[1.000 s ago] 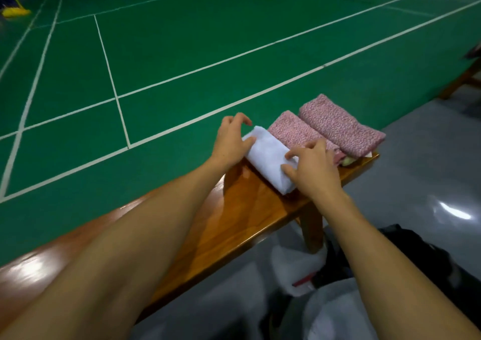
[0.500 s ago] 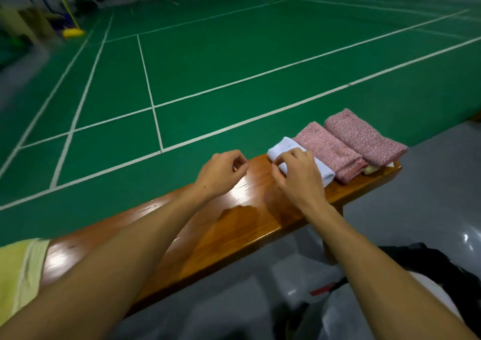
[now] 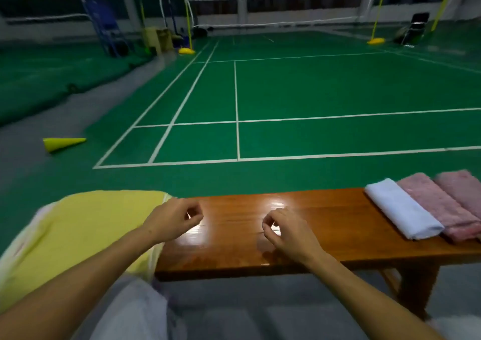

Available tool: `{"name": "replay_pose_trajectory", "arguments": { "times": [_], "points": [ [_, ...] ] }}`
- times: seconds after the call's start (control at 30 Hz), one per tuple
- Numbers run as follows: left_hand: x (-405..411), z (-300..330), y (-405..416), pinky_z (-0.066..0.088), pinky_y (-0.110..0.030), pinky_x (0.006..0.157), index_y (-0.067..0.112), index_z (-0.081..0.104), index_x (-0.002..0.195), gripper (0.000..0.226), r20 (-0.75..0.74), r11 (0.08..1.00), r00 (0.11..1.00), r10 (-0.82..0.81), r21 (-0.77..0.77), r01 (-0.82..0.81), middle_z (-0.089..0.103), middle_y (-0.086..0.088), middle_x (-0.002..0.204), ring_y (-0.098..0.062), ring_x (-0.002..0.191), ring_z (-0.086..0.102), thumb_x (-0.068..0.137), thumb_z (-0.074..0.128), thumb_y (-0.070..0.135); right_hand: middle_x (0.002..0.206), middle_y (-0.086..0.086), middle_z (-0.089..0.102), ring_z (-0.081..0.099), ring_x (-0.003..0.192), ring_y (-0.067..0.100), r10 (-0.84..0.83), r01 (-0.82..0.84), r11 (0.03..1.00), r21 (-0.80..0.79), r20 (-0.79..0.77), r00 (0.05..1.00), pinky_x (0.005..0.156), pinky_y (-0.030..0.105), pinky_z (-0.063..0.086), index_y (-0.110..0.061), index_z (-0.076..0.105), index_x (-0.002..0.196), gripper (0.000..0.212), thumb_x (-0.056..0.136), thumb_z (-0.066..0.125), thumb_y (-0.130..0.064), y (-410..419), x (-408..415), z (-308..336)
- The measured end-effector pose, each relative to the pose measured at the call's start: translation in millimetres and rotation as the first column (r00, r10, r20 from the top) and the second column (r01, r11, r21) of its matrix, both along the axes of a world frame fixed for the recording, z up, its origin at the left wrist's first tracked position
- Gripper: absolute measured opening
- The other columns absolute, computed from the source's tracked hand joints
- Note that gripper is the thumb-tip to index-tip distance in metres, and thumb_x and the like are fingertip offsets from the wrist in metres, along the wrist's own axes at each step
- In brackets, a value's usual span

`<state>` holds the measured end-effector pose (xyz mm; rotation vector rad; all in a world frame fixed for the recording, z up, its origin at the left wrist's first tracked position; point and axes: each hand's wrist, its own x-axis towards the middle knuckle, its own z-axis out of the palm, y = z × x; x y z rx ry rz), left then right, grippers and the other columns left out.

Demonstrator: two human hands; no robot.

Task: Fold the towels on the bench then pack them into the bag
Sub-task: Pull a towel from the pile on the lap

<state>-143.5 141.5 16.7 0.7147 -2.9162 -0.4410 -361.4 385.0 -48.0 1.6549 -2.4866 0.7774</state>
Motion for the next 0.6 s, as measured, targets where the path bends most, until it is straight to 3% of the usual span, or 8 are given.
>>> {"name": "replay_pose_trajectory", "arguments": {
  "times": [0.2, 0.3, 0.43, 0.5, 0.6],
  "points": [
    [92.4, -7.9, -61.7, 0.056, -0.033, 0.07, 0.036, 0.07, 0.089, 0.009, 0.0, 0.982, 0.982, 0.187, 0.028, -0.186, 0.069, 0.024, 0.086, 0.002, 0.08, 0.064, 0.097, 0.066, 0.039, 0.091, -0.017, 0.06, 0.05, 0.09, 0.009, 0.209, -0.21, 0.978, 0.011, 0.063, 0.976, 0.074, 0.03, 0.045, -0.029, 0.062, 0.092, 0.014, 0.099, 0.056, -0.039, -112.1, 92.4, 8.9],
    [129.7, -15.1, -84.3, 0.057, -0.033, 0.072, 0.034, 0.071, 0.093, 0.009, 0.005, 0.965, 0.967, 0.255, 0.054, -0.255, 0.07, 0.022, 0.089, -0.001, 0.083, 0.066, 0.098, 0.065, 0.039, 0.09, -0.015, 0.066, 0.055, 0.083, 0.008, 0.242, -0.251, 0.968, 0.022, 0.197, 0.95, 0.075, 0.038, 0.053, -0.027, 0.064, 0.09, 0.013, 0.096, 0.056, -0.035, -161.3, 133.3, 11.0],
    [170.3, -27.0, -107.6, 0.058, -0.035, 0.073, 0.035, 0.071, 0.094, 0.009, 0.017, 0.942, 0.944, 0.329, 0.063, -0.33, 0.069, 0.024, 0.09, 0.001, 0.084, 0.065, 0.098, 0.064, 0.04, 0.086, 0.005, 0.076, 0.07, 0.08, 0.022, 0.1, -0.161, 0.982, 0.097, 0.455, 0.885, 0.074, 0.041, 0.057, -0.012, 0.072, 0.091, 0.018, 0.092, 0.062, -0.026, -211.7, 172.9, 3.4],
    [186.2, -33.1, -115.2, 0.058, -0.035, 0.073, 0.036, 0.07, 0.096, 0.009, 0.034, 0.934, 0.935, 0.352, 0.05, -0.353, 0.068, 0.024, 0.091, 0.0, 0.085, 0.064, 0.099, 0.062, 0.04, 0.075, 0.011, 0.07, 0.066, 0.073, 0.029, 0.003, -0.114, 0.974, 0.197, 0.492, 0.871, 0.063, 0.036, 0.049, -0.005, 0.069, 0.079, 0.022, 0.09, 0.065, -0.025, -228.5, 186.3, 0.0],
    [205.4, -39.9, -123.1, 0.057, -0.036, 0.071, 0.037, 0.069, 0.094, 0.008, 0.029, 0.912, 0.914, 0.405, 0.058, -0.406, 0.068, 0.023, 0.092, -0.003, 0.086, 0.064, 0.099, 0.063, 0.039, 0.063, 0.004, 0.057, 0.056, 0.062, 0.025, -0.13, -0.024, 0.963, 0.269, 0.536, 0.834, 0.054, 0.033, 0.038, -0.014, 0.06, 0.067, 0.029, 0.086, 0.072, -0.033, -247.4, 200.3, -5.2]
  ]
}}
